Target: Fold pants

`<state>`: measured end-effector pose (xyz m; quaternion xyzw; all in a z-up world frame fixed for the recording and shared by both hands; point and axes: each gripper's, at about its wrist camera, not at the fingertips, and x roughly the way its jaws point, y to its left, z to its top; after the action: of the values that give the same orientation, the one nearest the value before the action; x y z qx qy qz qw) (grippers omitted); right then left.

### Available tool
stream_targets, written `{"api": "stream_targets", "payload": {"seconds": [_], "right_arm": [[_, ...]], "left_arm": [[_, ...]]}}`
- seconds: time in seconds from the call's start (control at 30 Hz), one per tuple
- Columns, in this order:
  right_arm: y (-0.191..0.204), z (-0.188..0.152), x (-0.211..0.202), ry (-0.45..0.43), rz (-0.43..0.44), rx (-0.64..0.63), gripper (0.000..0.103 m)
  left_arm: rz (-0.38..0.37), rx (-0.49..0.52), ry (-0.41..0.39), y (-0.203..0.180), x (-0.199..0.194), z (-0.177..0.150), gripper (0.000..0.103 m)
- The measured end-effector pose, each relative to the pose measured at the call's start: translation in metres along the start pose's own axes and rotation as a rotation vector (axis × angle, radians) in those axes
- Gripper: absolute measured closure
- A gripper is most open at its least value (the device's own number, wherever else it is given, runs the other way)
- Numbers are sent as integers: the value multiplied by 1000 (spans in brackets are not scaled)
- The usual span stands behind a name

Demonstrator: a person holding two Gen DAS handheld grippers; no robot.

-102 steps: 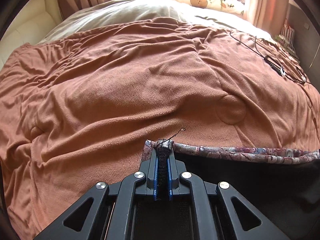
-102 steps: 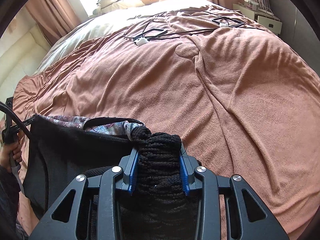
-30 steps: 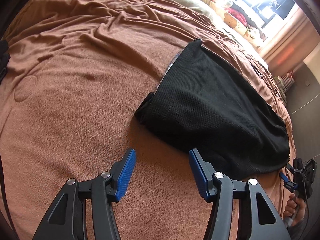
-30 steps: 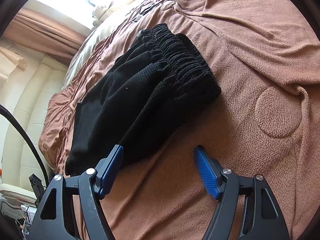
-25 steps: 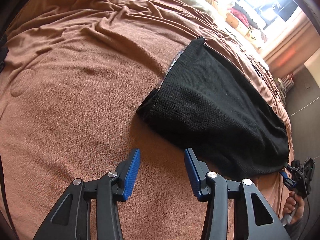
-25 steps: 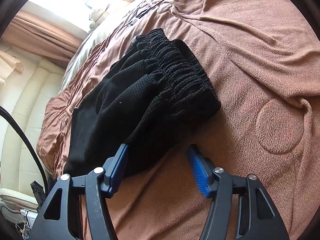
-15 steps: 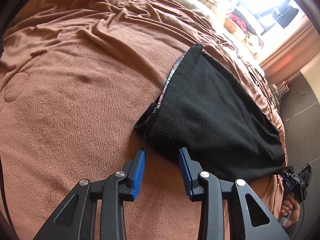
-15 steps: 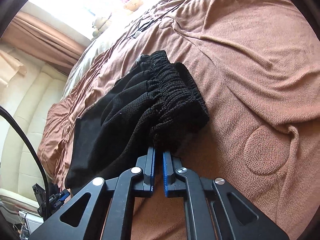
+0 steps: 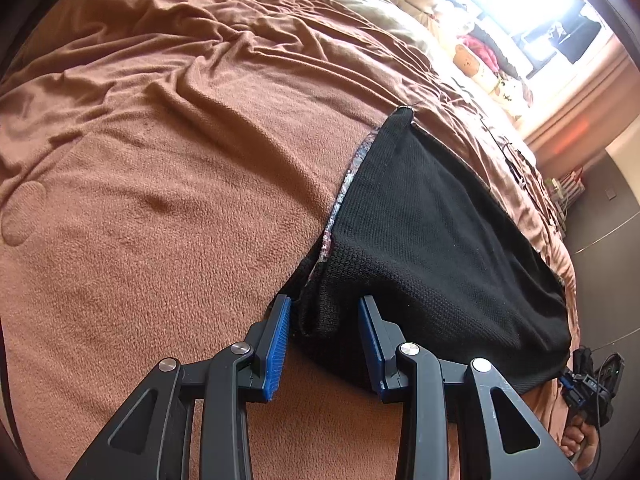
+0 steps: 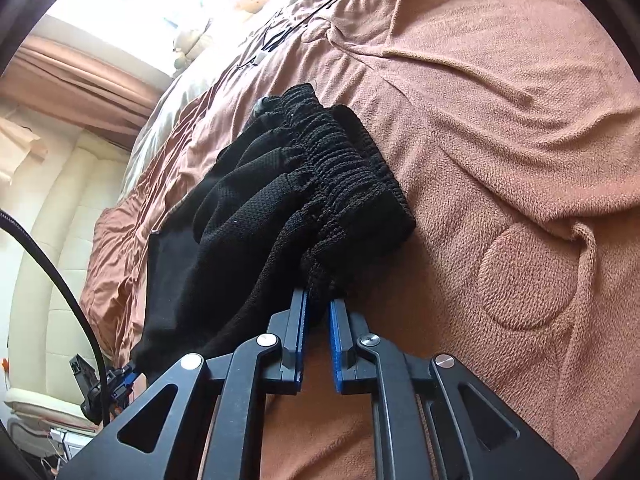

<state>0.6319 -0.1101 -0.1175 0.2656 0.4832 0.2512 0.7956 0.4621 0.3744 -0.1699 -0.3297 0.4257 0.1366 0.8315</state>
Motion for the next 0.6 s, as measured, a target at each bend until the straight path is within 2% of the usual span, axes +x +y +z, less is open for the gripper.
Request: {"api": "stream_targets", "payload": {"seconds": [0.3, 0.33, 0.37, 0.47, 0.6], "right_arm": [[-1, 5, 10, 10, -21, -8, 92], [-2, 5, 11, 13, -21, -4, 92], [-3, 5, 12, 15, -19, 2, 92], [-5, 6, 13, 4, -11, 19, 92], [-1, 4, 12, -18, -25, -1, 94]], "left_arm": [[23, 29, 24, -5, 19, 16, 66], [24, 32, 20, -5, 19, 17, 75], [27, 34, 16, -5, 18, 18, 90], [9, 31, -7, -5, 8, 22, 95], [-21, 39, -28, -8, -11, 26, 95]]}}
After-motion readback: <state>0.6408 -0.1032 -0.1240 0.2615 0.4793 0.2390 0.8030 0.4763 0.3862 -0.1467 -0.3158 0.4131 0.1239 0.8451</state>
